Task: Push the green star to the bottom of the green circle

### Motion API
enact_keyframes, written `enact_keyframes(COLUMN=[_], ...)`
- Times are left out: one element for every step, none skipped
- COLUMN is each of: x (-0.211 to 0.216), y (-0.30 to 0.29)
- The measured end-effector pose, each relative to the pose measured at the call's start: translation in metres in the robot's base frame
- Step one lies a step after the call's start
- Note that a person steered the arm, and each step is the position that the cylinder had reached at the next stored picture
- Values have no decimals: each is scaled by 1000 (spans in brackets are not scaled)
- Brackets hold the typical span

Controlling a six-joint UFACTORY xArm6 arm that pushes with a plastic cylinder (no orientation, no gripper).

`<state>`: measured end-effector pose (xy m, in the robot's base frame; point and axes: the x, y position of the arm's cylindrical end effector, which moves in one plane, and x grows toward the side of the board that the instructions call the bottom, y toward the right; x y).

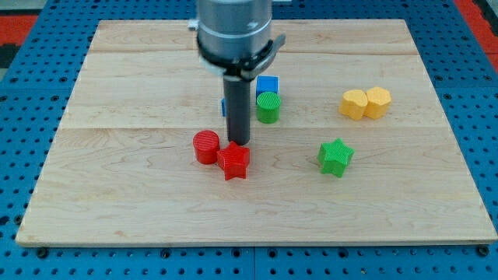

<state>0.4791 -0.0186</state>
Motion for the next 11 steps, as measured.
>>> enact_keyframes(x=[7, 49, 66, 42, 24, 35, 40, 15, -4, -17, -37], y=[81, 84, 137, 161, 106, 99, 99, 84, 39, 37, 37])
